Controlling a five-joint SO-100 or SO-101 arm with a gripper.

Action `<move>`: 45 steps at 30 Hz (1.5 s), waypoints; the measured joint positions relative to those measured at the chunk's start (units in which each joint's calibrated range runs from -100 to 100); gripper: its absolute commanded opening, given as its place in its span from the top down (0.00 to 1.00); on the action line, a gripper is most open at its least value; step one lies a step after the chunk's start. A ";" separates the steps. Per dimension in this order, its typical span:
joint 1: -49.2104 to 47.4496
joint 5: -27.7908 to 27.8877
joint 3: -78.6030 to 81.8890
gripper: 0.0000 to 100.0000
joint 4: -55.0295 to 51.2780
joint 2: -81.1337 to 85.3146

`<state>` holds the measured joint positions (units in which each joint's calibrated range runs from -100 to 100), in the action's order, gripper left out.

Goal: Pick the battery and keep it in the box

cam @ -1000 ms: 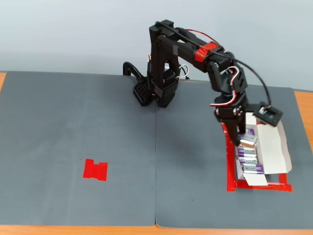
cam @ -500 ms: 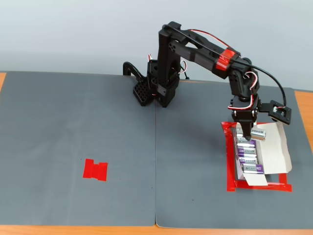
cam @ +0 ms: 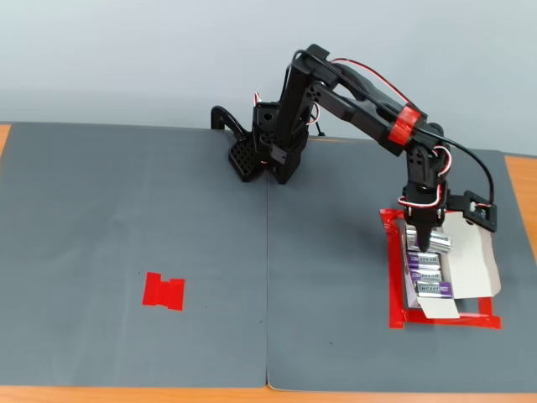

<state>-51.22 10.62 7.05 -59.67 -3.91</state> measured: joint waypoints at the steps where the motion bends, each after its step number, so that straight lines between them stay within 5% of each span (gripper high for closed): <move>1: 0.00 0.00 -0.63 0.96 0.00 -0.76; 15: 0.00 0.00 -2.96 0.96 0.35 -4.93; 25: 0.00 0.00 -3.05 0.75 1.39 -4.84; 40: 0.00 0.00 -3.14 0.75 1.39 -3.74; 45: 0.00 0.00 -3.14 0.91 1.39 0.93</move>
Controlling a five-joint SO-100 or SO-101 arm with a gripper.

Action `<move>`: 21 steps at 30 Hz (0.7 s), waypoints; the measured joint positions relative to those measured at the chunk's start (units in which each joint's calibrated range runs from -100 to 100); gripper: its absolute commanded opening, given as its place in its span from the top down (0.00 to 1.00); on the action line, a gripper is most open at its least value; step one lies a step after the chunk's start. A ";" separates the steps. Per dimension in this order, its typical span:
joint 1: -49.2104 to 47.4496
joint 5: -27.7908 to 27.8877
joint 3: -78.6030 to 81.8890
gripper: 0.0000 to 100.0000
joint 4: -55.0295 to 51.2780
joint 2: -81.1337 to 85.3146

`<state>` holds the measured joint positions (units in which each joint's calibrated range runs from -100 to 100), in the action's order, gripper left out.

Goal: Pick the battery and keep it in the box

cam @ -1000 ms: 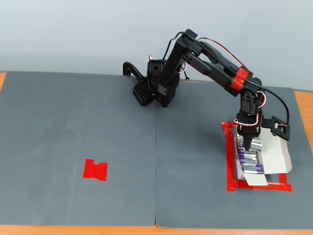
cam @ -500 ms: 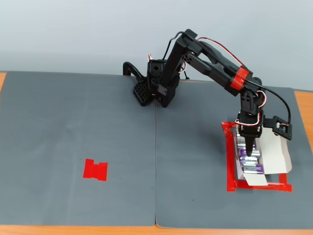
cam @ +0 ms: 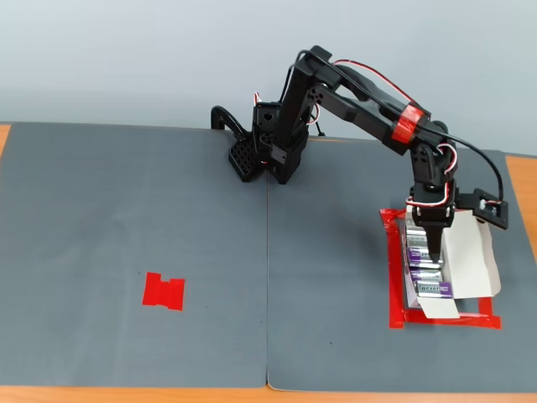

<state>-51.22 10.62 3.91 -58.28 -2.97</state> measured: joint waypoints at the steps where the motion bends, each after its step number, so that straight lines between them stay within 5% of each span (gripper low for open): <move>1: 0.00 0.00 0.00 0.94 0.00 1.02; 21: 6.12 0.00 6.02 0.98 -5.90 25.23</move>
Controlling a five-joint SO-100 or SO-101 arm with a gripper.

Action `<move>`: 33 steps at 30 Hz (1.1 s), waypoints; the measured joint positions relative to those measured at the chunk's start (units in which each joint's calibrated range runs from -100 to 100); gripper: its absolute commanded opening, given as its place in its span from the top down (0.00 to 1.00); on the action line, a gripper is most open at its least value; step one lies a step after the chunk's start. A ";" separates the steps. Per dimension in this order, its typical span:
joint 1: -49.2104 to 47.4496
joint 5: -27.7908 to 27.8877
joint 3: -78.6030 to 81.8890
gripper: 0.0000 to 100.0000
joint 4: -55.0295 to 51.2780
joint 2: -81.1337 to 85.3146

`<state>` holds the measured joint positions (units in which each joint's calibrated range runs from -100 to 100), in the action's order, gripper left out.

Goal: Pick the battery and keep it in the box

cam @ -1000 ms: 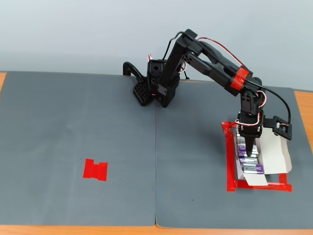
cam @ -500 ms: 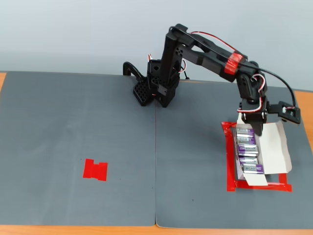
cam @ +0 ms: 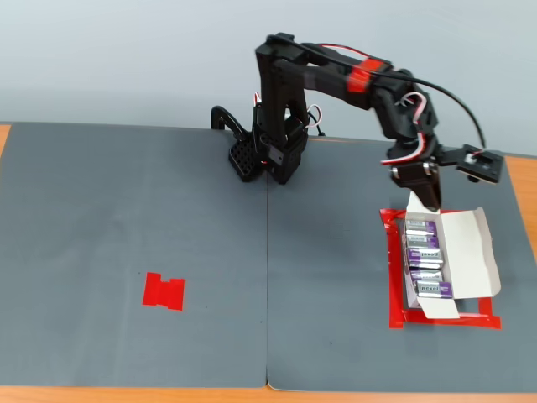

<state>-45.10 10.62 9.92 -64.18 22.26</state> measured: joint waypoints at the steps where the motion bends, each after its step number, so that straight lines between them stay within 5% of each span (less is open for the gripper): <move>1: 1.11 0.00 1.26 0.98 0.00 1.87; 21: 28.30 -0.24 39.87 0.98 5.72 51.91; 33: 41.86 -6.50 65.83 0.98 5.72 72.64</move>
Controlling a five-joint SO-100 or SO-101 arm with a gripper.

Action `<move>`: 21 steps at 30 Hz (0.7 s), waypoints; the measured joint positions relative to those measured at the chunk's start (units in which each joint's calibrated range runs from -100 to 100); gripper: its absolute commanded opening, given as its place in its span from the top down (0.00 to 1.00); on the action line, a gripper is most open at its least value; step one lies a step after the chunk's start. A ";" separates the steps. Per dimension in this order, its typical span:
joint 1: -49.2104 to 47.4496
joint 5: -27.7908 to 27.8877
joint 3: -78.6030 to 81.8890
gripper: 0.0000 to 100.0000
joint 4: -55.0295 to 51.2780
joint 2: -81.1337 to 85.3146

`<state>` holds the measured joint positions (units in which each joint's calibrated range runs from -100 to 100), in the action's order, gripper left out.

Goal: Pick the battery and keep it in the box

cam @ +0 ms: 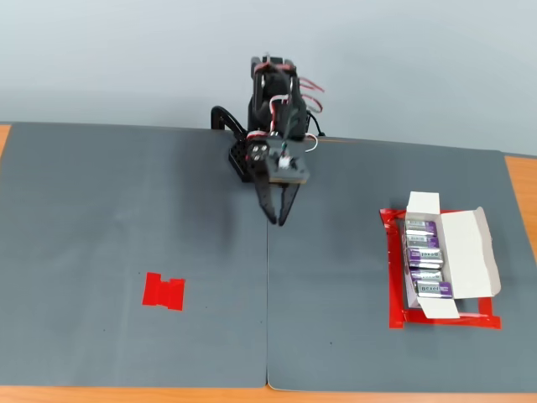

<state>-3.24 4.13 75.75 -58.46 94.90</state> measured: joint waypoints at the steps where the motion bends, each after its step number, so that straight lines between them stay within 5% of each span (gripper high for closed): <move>1: 0.81 0.00 2.42 0.98 0.00 1.87; 21: 3.24 -0.20 21.82 0.98 0.09 4.25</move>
<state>0.00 3.93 97.58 -58.37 99.15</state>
